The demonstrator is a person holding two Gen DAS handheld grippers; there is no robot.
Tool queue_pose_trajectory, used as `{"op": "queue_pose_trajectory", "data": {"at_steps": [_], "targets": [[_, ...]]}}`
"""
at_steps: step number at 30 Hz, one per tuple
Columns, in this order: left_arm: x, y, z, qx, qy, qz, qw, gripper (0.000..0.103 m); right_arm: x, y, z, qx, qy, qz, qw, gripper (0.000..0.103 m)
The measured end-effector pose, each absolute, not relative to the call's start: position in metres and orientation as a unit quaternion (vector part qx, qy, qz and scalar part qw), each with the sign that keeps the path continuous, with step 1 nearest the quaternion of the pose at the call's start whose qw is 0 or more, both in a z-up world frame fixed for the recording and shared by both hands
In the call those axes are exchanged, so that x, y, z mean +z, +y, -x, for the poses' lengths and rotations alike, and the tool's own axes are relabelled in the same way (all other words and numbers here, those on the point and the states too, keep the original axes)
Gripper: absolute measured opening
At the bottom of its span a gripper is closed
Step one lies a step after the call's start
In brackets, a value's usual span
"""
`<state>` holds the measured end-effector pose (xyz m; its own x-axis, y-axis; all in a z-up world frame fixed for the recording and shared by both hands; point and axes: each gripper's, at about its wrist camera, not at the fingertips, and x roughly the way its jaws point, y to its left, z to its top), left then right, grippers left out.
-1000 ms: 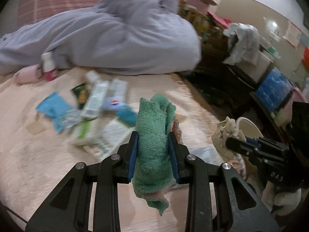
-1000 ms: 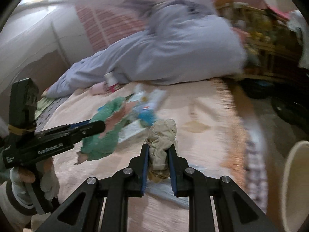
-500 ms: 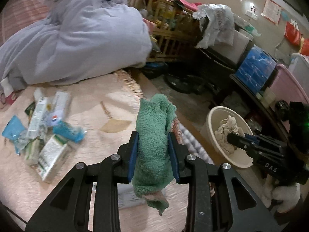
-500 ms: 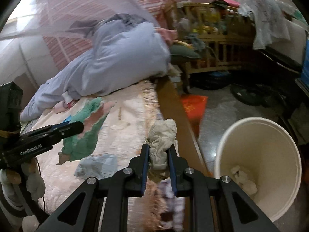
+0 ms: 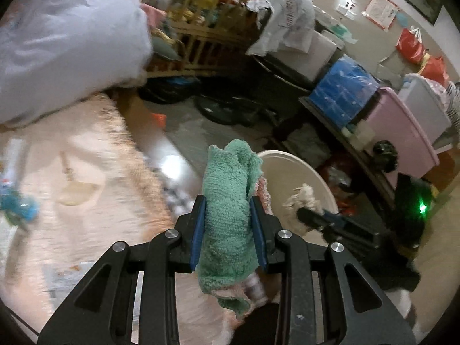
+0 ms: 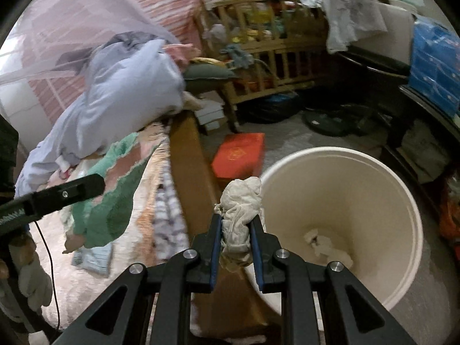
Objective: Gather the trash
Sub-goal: 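Release the tissue and towel into the bucket, opening both grippers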
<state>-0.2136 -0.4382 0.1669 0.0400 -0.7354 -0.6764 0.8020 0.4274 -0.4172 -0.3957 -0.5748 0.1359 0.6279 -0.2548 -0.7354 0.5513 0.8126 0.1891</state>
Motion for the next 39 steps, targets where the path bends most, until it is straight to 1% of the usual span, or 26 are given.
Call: {"op": "queue_pose_trajectory", "data": {"at_steps": [8, 9, 10, 11, 12, 13, 20, 29, 39], "targets": [[0.154, -0.495, 0.227, -0.577, 0.483, 0.008, 0.658, 0.028, 0.116, -0.616, 0.424, -0.279, 0.370, -0.238, 0.853, 0.019], [0.153, -0.501, 0.228, -0.581, 0.486, 0.017, 0.653, 0.030, 0.114, -0.620, 0.427, -0.288, 0.368, -0.245, 0.850, 0.027], [0.153, -0.506, 0.230, -0.584, 0.486, 0.024, 0.650, 0.036, 0.113, -0.625, 0.431, -0.297, 0.363, -0.253, 0.846, 0.041], [0.153, -0.510, 0.231, -0.589, 0.485, 0.033, 0.645, 0.046, 0.111, -0.629, 0.436, -0.305, 0.356, -0.264, 0.843, 0.048], [0.153, -0.512, 0.232, -0.594, 0.485, 0.039, 0.641, 0.053, 0.111, -0.631, 0.440, -0.309, 0.351, -0.270, 0.842, 0.057], [0.154, -0.515, 0.233, -0.597, 0.485, 0.045, 0.637, 0.062, 0.111, -0.633, 0.444, -0.313, 0.345, -0.274, 0.841, 0.059], [0.161, -0.501, 0.238, -0.590, 0.458, 0.006, 0.665, 0.063, 0.104, -0.635, 0.441, -0.311, 0.359, -0.280, 0.834, 0.059], [0.154, -0.448, 0.222, -0.515, 0.419, -0.049, 0.746, 0.063, 0.098, -0.611, 0.417, -0.286, 0.374, -0.268, 0.840, 0.059], [0.146, -0.390, 0.205, -0.453, 0.402, -0.077, 0.792, 0.063, 0.108, -0.569, 0.381, -0.244, 0.382, -0.244, 0.857, 0.059]]}}
